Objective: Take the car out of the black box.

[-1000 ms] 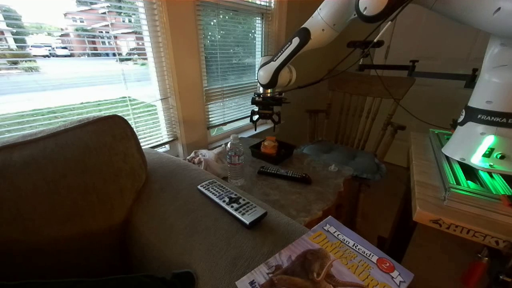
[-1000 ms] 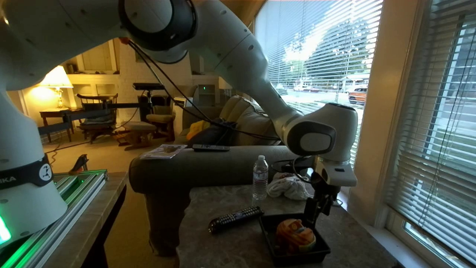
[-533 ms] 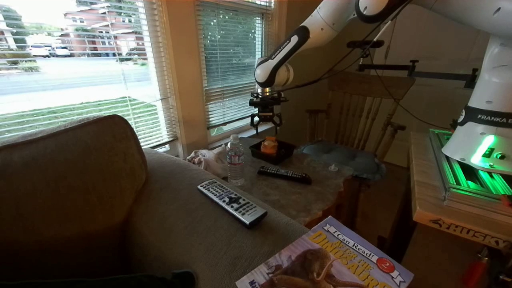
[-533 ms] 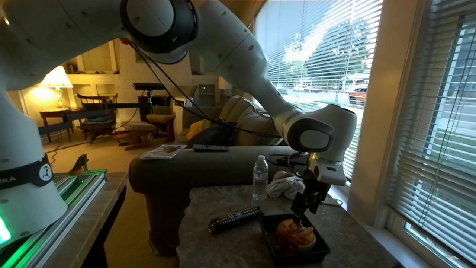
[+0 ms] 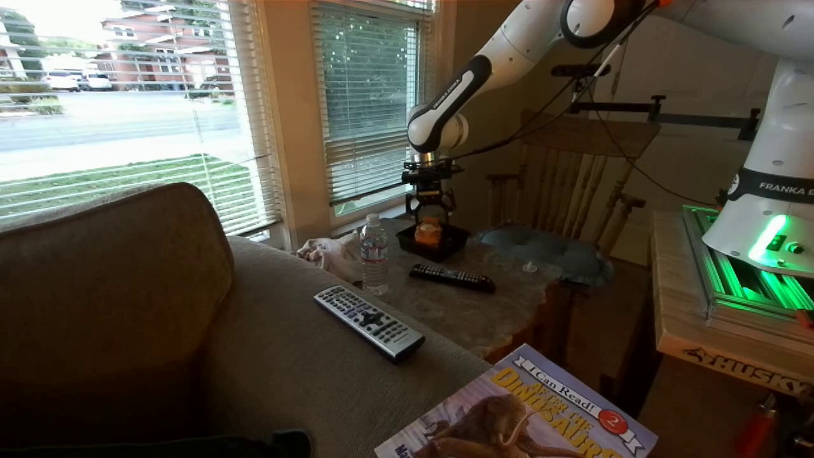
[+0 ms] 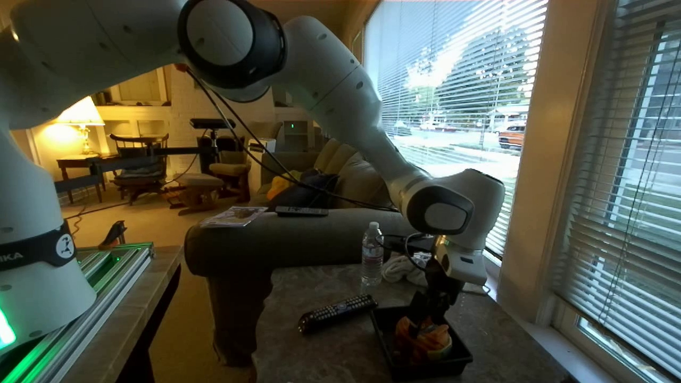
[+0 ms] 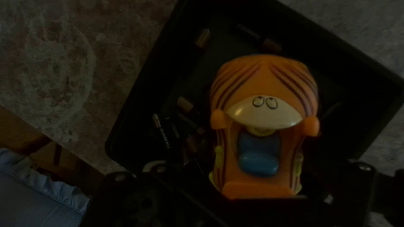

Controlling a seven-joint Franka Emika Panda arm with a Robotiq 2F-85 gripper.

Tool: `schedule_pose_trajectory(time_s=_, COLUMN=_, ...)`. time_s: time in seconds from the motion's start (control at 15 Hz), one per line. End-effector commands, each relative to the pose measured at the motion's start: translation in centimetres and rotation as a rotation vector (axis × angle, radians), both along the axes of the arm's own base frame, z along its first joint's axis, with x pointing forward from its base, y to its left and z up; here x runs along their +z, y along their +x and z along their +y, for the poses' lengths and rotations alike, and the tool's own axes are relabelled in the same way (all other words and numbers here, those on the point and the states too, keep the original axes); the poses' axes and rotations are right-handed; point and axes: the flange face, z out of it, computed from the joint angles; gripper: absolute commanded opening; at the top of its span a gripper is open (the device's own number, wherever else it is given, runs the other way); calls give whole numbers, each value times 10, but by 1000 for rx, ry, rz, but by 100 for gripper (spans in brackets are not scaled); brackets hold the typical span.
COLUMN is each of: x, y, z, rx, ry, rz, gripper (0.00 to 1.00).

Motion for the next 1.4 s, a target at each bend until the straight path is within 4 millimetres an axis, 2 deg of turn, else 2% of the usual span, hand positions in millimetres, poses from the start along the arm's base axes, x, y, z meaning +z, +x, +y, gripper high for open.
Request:
schedule_pose_trajectory(time_s=0.0, x=-8, y=6, z=0, rx=35, ry=-39, rz=-19, gripper=100)
schedule_pose_trajectory(time_s=0.33, x=-9, y=10, z=-1, rx=44, ry=-35, rz=-53, gripper=100)
schedule_pose_trajectory(time_s=1.0, x=1, y=26, z=5, rx=94, ry=-18, rz=-106, gripper=100)
schedule_pose_trajectory(time_s=1.33, x=-2, y=26, z=6, rx=85, ry=-10, rz=-84, gripper=100)
